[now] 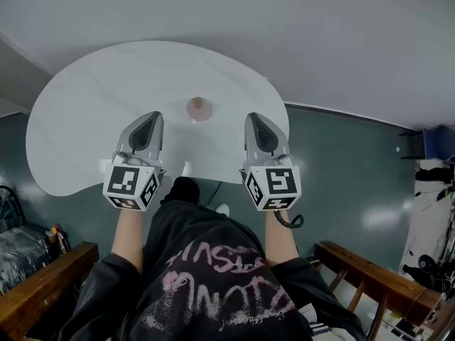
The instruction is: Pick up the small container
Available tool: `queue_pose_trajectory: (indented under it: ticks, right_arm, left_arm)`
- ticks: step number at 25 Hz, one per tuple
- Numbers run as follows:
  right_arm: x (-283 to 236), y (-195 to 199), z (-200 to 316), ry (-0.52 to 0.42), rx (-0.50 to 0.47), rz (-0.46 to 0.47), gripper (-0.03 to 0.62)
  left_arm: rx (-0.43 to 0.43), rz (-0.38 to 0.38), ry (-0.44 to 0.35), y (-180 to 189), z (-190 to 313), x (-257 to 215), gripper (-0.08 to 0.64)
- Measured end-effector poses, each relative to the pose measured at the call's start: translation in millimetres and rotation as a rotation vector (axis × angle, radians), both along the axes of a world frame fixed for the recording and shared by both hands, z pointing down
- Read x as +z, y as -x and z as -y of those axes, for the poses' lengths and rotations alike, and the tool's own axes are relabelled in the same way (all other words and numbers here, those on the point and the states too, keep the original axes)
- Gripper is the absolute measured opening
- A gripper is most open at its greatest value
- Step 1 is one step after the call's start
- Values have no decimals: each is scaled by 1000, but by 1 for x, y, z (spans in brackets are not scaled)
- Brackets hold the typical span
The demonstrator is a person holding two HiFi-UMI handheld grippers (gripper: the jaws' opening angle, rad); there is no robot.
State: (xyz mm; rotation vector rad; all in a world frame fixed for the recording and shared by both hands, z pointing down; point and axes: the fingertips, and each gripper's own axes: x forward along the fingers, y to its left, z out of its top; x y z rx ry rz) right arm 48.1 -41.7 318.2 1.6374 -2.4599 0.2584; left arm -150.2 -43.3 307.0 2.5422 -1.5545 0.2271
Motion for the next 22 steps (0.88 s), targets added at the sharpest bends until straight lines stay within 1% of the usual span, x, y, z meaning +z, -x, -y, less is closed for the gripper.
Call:
queue_pose_trajectory:
  ticks: [13, 18, 22]
  right_arm:
    - [7, 35, 56, 47, 48, -30, 15]
    - [8, 46, 68, 62, 76, -44, 15]
    - [11, 52, 74, 74, 116, -61, 15]
  left_arm:
    - [60, -41, 54, 28, 58, 18, 2]
    - [104, -53, 74, 31, 71, 23, 2]
    - [151, -72, 86, 33, 80, 31, 2]
